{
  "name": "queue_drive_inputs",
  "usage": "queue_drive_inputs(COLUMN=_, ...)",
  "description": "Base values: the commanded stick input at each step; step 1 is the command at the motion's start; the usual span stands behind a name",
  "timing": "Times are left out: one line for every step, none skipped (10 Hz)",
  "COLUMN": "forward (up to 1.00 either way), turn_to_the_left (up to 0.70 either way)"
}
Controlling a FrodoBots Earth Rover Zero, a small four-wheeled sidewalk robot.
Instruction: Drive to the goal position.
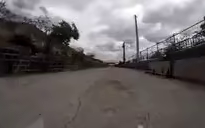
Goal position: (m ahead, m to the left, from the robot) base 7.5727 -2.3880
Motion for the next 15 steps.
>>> queue_drive_inputs(forward=1.0, turn_to_the_left=-0.27)
queue_drive_inputs(forward=1.0, turn_to_the_left=-0.4)
queue_drive_inputs(forward=1.0, turn_to_the_left=-0.4)
queue_drive_inputs(forward=1.0, turn_to_the_left=-0.4)
queue_drive_inputs(forward=1.0, turn_to_the_left=-0.4)
queue_drive_inputs(forward=1.0, turn_to_the_left=-0.4)
queue_drive_inputs(forward=1.0, turn_to_the_left=-0.4)
queue_drive_inputs(forward=1.0, turn_to_the_left=0.0)
queue_drive_inputs(forward=1.0, turn_to_the_left=0.0)
queue_drive_inputs(forward=1.0, turn_to_the_left=0.0)
queue_drive_inputs(forward=1.0, turn_to_the_left=0.0)
queue_drive_inputs(forward=1.0, turn_to_the_left=0.0)
queue_drive_inputs(forward=1.0, turn_to_the_left=0.0)
queue_drive_inputs(forward=1.0, turn_to_the_left=0.0)
queue_drive_inputs(forward=1.0, turn_to_the_left=0.0)
